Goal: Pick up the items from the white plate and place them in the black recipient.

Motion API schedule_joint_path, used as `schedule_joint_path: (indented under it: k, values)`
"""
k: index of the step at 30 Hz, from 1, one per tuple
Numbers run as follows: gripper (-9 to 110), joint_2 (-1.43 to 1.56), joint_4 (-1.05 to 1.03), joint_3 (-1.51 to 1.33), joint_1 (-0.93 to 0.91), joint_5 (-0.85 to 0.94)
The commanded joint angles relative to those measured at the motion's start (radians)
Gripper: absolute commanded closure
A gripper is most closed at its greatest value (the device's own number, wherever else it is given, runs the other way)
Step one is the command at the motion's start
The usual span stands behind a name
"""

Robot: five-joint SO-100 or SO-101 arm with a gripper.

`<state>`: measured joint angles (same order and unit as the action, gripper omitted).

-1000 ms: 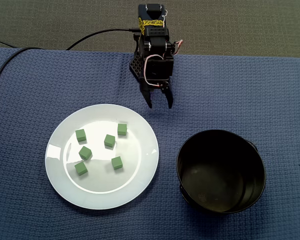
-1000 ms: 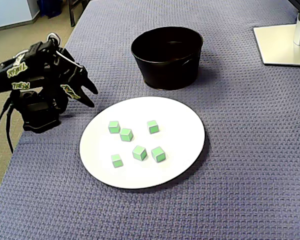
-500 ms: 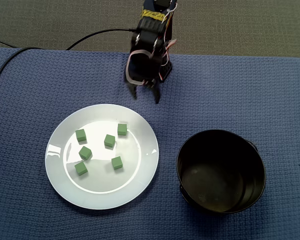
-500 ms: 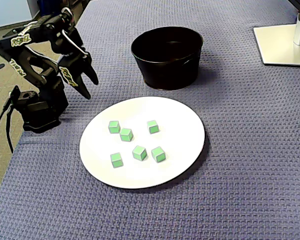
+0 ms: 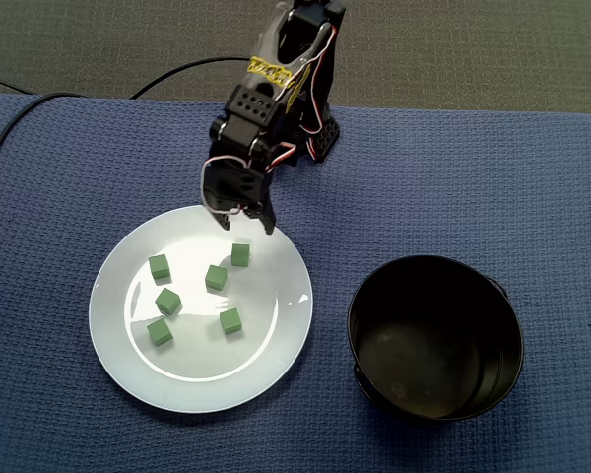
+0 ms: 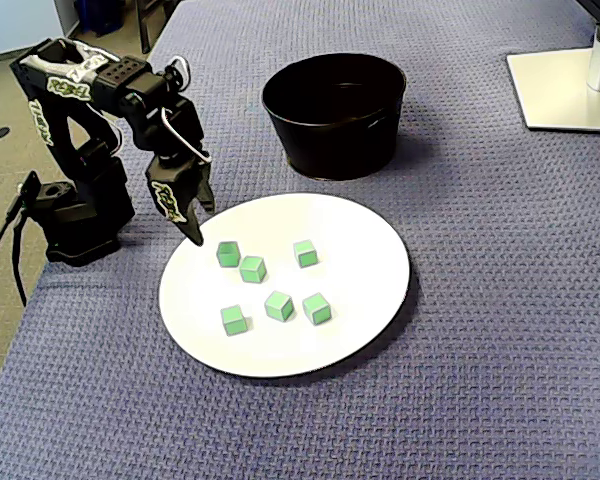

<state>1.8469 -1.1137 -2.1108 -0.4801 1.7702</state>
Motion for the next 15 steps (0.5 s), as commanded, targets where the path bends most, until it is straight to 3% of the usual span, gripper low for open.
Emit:
schedule_joint_path:
  k: [1,15]
  values:
    - [79,-0.072,0.017,0.106,-0.025,0.009]
    - [81,-0.235,0.130,0.107,0.018,-0.043]
